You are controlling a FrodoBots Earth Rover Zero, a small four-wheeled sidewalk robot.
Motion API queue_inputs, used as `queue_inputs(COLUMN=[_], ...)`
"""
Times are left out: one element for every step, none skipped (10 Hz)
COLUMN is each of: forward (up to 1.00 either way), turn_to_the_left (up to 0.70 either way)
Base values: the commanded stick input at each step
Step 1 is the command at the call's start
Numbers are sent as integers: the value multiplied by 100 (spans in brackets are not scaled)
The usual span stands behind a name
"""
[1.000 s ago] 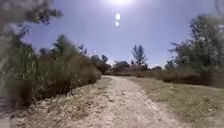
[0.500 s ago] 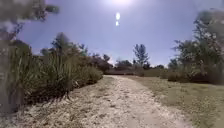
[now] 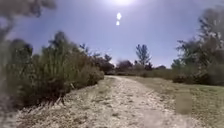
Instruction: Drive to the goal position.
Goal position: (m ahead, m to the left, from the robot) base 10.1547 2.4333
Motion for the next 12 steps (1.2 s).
queue_inputs(forward=[70,70,70,70,70,70,70,70,70,70,70,70], turn_to_the_left=[-1,-27,-35,-16,0,0,0,0,-6,-24,-35,-35])
